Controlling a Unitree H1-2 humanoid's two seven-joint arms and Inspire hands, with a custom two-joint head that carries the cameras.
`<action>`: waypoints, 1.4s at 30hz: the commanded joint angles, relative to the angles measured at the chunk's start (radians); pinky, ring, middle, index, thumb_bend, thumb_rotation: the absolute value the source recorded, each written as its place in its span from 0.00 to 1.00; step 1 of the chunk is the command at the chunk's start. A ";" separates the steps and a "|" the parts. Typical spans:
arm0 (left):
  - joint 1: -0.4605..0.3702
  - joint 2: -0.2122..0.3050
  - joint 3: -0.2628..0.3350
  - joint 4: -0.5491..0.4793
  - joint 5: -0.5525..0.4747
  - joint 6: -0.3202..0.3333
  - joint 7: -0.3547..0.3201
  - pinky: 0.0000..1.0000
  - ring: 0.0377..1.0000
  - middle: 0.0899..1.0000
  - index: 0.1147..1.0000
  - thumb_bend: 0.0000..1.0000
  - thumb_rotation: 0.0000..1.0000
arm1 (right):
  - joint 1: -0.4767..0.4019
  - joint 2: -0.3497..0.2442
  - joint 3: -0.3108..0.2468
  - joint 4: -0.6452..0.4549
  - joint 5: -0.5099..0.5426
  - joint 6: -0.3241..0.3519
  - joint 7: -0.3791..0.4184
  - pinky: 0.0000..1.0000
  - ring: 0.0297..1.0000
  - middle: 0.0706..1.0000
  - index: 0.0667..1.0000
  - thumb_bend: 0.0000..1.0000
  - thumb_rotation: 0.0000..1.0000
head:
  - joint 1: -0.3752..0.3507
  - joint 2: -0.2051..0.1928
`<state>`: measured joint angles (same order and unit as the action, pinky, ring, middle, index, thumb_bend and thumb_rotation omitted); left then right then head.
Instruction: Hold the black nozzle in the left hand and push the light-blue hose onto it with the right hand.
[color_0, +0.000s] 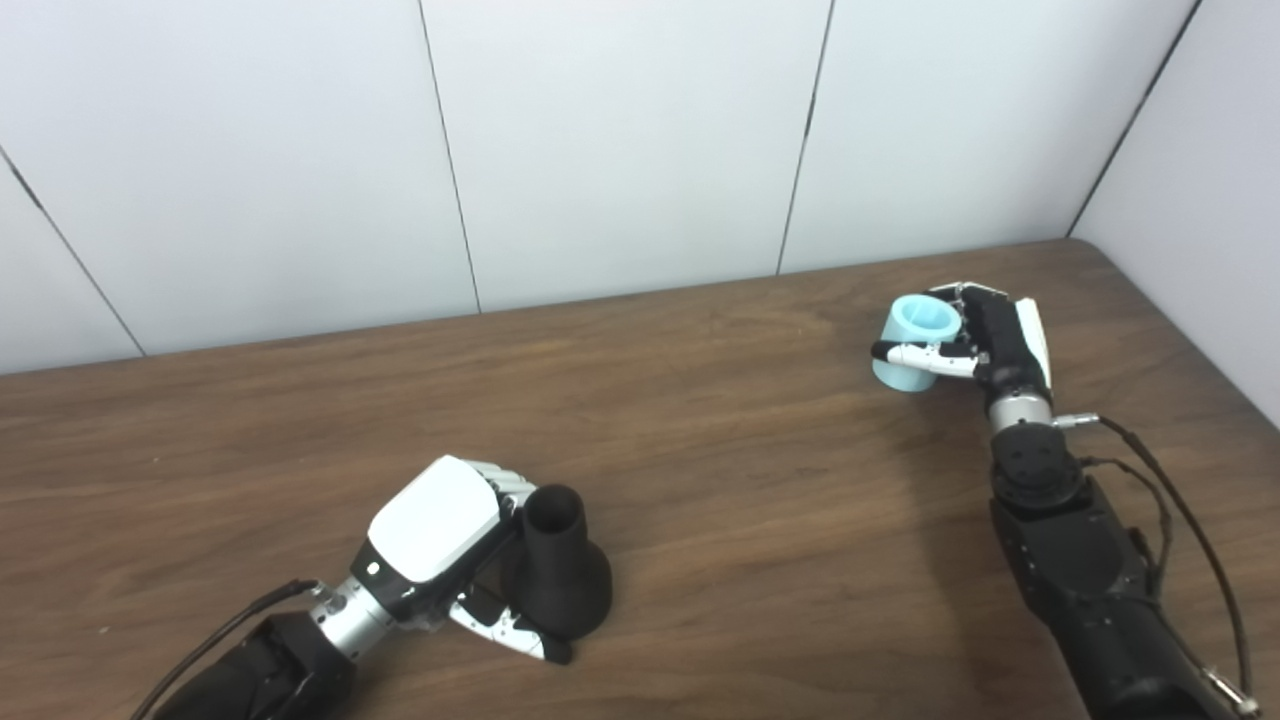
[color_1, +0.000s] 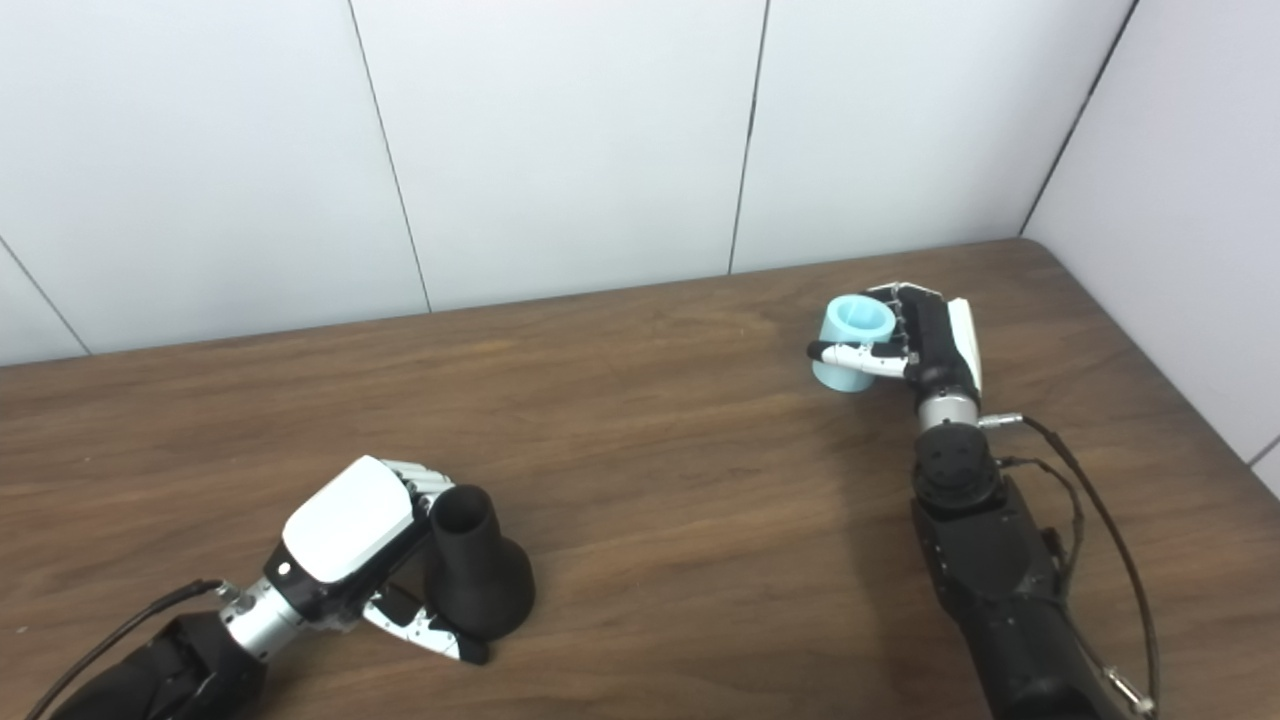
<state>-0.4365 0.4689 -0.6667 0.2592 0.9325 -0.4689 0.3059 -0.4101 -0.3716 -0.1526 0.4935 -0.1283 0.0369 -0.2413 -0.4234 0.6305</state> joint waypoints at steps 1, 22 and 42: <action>0.012 0.029 -0.015 0.020 0.046 0.000 -0.031 0.40 0.41 0.36 0.45 0.50 0.00 | -0.001 0.004 0.005 0.012 0.000 -0.012 0.010 0.36 0.40 0.42 0.47 0.52 0.00 | -0.001 0.002; 0.008 -0.013 -0.018 0.053 0.071 0.005 -0.023 0.40 0.42 0.37 0.44 0.50 0.00 | 0.064 -0.009 0.049 -0.332 0.001 0.062 0.143 0.32 0.39 0.44 0.48 0.52 0.00 | 0.093 0.003; 0.026 -0.078 -0.016 0.056 0.083 0.063 -0.090 0.41 0.43 0.37 0.44 0.50 0.00 | 0.042 0.053 0.145 -0.845 0.001 0.216 0.338 0.32 0.39 0.43 0.49 0.52 0.00 | 0.199 0.011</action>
<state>-0.4353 0.4014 -0.6512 0.2753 0.9534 -0.4250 0.2769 -0.3151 -0.3144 -0.0097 -0.2930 -0.1333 0.2503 0.0837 -0.2256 0.6412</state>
